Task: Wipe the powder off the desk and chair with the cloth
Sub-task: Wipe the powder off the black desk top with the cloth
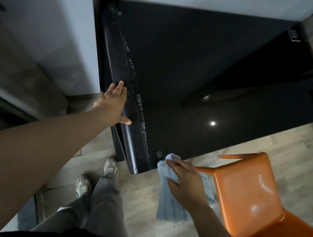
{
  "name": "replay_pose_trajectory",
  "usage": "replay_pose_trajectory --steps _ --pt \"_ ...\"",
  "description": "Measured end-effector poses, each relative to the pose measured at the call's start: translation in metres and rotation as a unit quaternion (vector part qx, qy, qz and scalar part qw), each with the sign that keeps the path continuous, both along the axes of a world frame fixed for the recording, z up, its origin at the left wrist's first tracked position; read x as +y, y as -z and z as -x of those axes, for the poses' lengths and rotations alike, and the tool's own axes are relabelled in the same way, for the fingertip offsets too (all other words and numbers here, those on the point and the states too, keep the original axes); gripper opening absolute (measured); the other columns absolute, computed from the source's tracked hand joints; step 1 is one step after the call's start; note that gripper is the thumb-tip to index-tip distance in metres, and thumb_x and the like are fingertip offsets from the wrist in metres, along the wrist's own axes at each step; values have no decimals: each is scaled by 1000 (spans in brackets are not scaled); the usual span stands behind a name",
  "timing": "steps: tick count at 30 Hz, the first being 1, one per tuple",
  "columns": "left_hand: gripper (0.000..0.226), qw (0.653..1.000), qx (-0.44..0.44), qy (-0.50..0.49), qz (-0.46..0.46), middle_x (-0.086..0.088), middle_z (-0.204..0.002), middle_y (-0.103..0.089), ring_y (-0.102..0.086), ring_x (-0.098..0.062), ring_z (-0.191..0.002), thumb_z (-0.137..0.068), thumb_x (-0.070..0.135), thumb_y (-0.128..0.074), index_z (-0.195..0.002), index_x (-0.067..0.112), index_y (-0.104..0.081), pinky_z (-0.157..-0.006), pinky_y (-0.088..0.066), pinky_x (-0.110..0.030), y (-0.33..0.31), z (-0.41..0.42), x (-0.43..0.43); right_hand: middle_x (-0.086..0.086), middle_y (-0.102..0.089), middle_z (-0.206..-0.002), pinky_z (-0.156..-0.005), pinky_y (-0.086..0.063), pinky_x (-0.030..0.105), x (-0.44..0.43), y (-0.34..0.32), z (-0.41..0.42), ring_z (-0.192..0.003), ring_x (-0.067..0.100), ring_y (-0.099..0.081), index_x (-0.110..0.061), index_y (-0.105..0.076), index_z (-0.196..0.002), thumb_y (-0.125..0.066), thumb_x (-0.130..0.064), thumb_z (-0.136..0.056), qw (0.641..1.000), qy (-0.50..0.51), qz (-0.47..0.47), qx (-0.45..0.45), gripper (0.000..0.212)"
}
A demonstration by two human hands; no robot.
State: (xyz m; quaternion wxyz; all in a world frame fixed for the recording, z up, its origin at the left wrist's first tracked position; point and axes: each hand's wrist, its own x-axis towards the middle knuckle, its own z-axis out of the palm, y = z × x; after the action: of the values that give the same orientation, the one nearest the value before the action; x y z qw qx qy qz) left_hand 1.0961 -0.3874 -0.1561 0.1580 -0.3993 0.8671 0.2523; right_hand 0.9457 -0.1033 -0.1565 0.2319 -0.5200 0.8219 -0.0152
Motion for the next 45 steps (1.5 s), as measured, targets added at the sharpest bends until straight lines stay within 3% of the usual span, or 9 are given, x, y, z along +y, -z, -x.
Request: replay_pose_trajectory --steps 4,8,13,19,23,31,35,42,45 --pt "105 998 42 -28 -23 -10 -161 -2 -4 -30 -148 -80 54 -67 -153 9 -6 -118 -16 -42 -6 -21 5 -3 -57 -134 -99 -34 20 -13 -19 2 -121 15 -53 -23 -56 -133 -65 -27 -86 999 35 37 -11 49" --pt "69 995 61 -52 -52 -6 -145 -44 -43 -25 -131 -87 44 -64 -145 18 -35 -105 -38 -36 -16 -50 8 -3 -57 -135 -100 -31 20 -57 -42 4 -123 15 -50 -21 -56 -134 -67 -26 -86 996 26 83 4 50" --pt "69 995 10 -75 -64 -2 -151 -35 -35 -23 -137 -91 53 -52 -148 20 -30 -109 -32 -32 -27 -84 -2 -3 -54 -138 -107 -30 25 -137 -66 2 -128 16 -46 -22 -55 -134 -63 -28 -89 990 14 138 0 46" --pt "63 988 42 -135 -56 2 -142 -48 -49 -20 -125 -89 50 -58 -143 23 -41 -103 -38 -28 -31 -103 -30 -5 -51 -141 -109 -37 33 -238 -78 11 -130 16 -45 -21 -54 -135 -61 -28 -90 987 -26 159 -10 46" --pt "59 978 64 -189 -61 2 -135 -55 -52 -19 -122 -85 49 -64 -137 24 -49 -101 -41 -30 -27 -107 -57 -2 -56 -135 -103 -43 34 -313 -76 26 -123 18 -52 -17 -57 -132 -62 -24 -90 983 -61 171 -3 43" --pt "60 975 34 -216 -39 2 -138 -49 -47 -18 -127 -88 51 -59 -139 23 -44 -102 -38 -26 -9 -105 -115 2 -60 -125 -93 -48 41 -454 -55 50 -111 23 -58 -20 -54 -132 -61 -26 -89 985 -83 149 -16 43" --pt "60 966 60 -247 -42 1 -136 -52 -51 -21 -124 -85 47 -65 -136 21 -48 -101 -40 -28 5 -107 -128 -4 -61 -105 -85 -50 40 -505 -37 53 -96 19 -60 -22 -49 -119 -64 -23 -87 985 -55 158 -42 35" --pt "59 958 73 -273 -47 1 -126 -59 -56 -20 -115 -82 46 -68 -133 21 -52 -95 -44 -28 26 -106 -145 -1 -61 -127 -98 -46 42 -568 -2 54 -116 23 -56 -21 -55 -130 -65 -31 -88 987 -83 136 10 45" --pt "56 958 71 -276 -46 1 -123 -59 -56 -19 -113 -83 45 -68 -131 20 -54 -92 -43 -26 31 -105 -148 0 -61 -126 -96 -47 41 -578 13 52 -115 25 -56 -22 -58 -127 -61 -36 -90 988 -89 117 49 40"
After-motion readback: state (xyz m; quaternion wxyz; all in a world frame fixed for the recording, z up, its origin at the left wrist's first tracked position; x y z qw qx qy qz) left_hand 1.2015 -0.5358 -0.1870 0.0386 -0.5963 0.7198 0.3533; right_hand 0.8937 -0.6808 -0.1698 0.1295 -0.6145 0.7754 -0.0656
